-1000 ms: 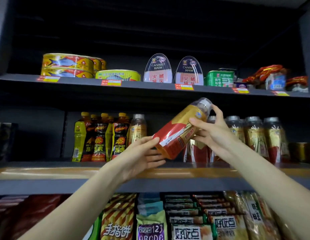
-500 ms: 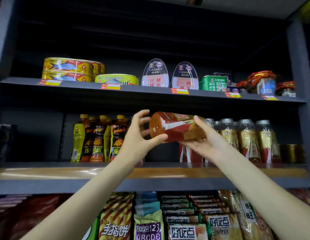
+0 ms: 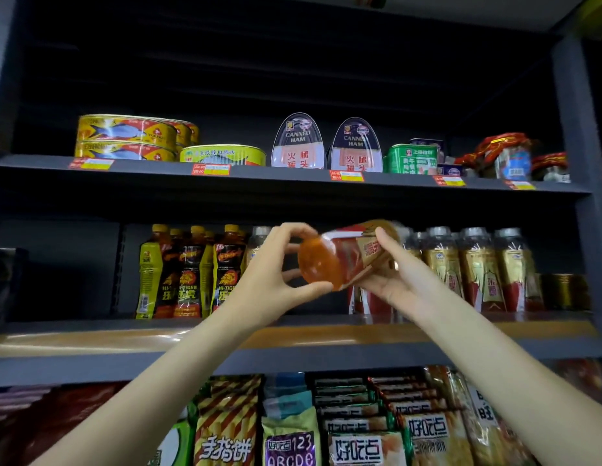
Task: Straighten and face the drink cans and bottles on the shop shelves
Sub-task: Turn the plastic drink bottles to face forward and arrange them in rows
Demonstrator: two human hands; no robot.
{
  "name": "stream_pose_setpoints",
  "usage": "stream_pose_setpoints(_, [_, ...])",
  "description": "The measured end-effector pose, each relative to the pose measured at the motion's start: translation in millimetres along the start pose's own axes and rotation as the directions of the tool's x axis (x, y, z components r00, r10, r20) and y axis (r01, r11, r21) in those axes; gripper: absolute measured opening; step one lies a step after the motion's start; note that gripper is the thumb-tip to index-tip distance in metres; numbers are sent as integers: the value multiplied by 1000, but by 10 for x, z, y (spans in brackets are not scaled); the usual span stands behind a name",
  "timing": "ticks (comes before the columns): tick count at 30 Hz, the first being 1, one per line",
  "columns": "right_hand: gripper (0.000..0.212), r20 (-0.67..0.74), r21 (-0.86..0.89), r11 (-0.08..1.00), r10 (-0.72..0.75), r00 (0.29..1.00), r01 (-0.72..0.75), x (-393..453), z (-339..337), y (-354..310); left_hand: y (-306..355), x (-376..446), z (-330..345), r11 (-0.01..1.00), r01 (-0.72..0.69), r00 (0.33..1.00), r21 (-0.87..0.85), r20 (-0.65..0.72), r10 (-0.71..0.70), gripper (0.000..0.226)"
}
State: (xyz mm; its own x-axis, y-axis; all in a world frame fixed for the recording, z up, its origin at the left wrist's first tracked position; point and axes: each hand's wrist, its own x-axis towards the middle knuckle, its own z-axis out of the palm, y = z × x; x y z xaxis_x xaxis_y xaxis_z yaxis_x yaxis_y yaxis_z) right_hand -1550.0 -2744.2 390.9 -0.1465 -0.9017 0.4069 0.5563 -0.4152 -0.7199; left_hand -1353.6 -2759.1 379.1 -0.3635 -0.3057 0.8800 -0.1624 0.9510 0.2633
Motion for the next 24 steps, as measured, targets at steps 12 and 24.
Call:
stream_pose_setpoints(12, [74, 331, -383, 855, -227, 916, 350, -86, -14, 64, -143, -54, 207, 981, 175, 983, 84, -62, -170, 60])
stream_pose_setpoints(24, [72, 531, -630, 437, -361, 767, 642, -85, 11, 150, -431, 117, 101, 939, 10, 999, 345, -42, 5, 76])
